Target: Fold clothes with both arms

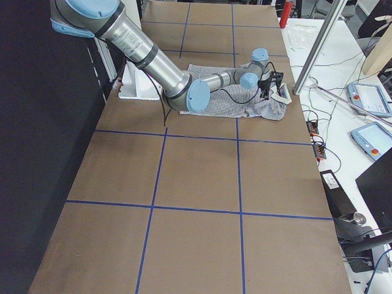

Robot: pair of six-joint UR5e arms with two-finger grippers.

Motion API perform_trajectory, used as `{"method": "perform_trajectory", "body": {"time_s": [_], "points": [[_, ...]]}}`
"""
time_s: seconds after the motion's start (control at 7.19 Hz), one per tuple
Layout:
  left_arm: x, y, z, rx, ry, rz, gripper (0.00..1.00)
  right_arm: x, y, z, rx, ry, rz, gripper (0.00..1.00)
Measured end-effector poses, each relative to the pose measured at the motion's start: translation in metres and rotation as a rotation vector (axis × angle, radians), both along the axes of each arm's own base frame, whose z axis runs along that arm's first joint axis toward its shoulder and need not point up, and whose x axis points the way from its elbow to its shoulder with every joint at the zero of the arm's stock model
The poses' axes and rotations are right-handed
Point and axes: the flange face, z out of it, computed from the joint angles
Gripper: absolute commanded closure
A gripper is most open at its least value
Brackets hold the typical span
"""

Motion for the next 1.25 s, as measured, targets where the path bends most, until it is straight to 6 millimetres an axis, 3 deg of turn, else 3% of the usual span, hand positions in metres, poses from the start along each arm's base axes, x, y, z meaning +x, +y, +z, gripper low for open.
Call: {"method": "perform_trajectory", "body": {"time_s": [0.14,0.28,0.42,0.56,0.7,0.97,1.25], "points": [[0.001,-0.003,-0.002,-0.006,0.01,-0.004,0.0,-0.006,0.004,-0.002,0.011,0.005,0.001,0.0],[0.006,-0.021,-0.01,-0.025,0.036,-0.022,0.0,-0.007,0.007,-0.009,0.023,-0.001,-0.001,0.0],[0.022,-0.054,-0.024,-0.038,0.057,-0.037,0.0,-0.003,0.009,-0.016,0.037,-0.016,-0.001,0.0],[0.053,-0.093,-0.04,-0.038,0.068,-0.048,0.0,0.01,0.013,-0.019,0.048,-0.038,-0.003,0.0],[0.094,-0.134,-0.057,-0.045,0.078,-0.064,0.01,0.031,0.02,-0.014,0.053,-0.068,-0.012,0.0],[0.206,-0.199,-0.099,-0.075,0.064,-0.096,0.06,0.083,0.04,0.013,0.038,-0.125,-0.043,0.0],[0.299,-0.243,-0.136,-0.121,0.06,-0.17,0.14,0.146,0.069,0.07,0.013,-0.147,-0.07,0.0]]}}
